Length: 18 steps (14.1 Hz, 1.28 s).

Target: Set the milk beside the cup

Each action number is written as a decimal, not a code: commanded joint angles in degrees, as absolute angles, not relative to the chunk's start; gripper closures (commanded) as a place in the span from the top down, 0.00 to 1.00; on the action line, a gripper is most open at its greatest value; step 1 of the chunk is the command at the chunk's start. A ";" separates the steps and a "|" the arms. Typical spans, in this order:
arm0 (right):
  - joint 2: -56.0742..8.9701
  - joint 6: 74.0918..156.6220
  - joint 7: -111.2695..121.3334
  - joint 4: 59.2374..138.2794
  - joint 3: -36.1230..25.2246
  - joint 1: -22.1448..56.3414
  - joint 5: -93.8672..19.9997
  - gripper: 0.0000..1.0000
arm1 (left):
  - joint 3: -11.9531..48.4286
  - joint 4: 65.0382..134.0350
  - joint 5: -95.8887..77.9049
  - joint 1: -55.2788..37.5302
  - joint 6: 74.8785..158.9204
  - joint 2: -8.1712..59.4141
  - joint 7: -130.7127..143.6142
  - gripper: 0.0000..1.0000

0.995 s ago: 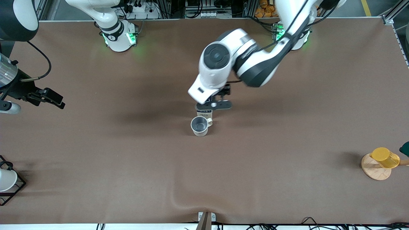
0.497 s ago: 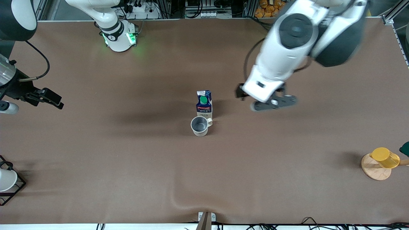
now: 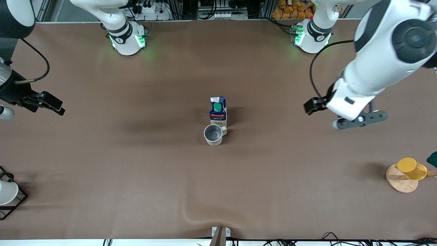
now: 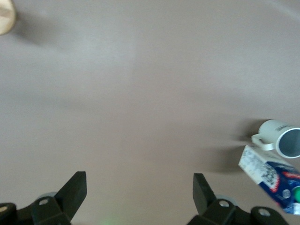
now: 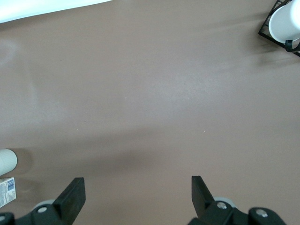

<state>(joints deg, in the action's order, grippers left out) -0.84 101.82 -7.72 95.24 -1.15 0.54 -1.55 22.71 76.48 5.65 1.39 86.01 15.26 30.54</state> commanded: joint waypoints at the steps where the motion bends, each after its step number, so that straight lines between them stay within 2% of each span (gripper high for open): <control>1: -1.32 99.24 -8.61 93.61 -1.14 0.70 -0.88 1.00 | 23.38 81.91 6.33 6.31 85.17 9.59 26.29 1.00; 6: -1.14 98.79 -8.61 93.08 -1.14 0.70 -0.97 1.00 | 22.68 82.87 5.54 11.77 84.73 6.52 17.25 1.00; 8: -0.88 98.00 -9.40 92.99 -1.06 0.88 -0.97 1.00 | 18.22 85.07 4.06 10.99 84.73 3.97 13.12 1.00; 11: -0.62 98.00 -11.16 92.99 -0.97 0.88 -0.97 1.00 | 10.74 84.90 1.67 7.66 84.73 3.26 6.69 1.00; 18: -0.70 98.17 -11.16 92.99 -0.97 0.88 -0.88 1.00 | 7.73 84.82 2.11 5.71 83.76 2.99 2.90 1.00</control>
<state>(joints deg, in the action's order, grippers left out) -0.82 98.95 -9.80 93.65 -1.07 0.58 -1.55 8.82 83.56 2.51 6.52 84.19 4.30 4.27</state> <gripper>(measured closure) 0.000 0.000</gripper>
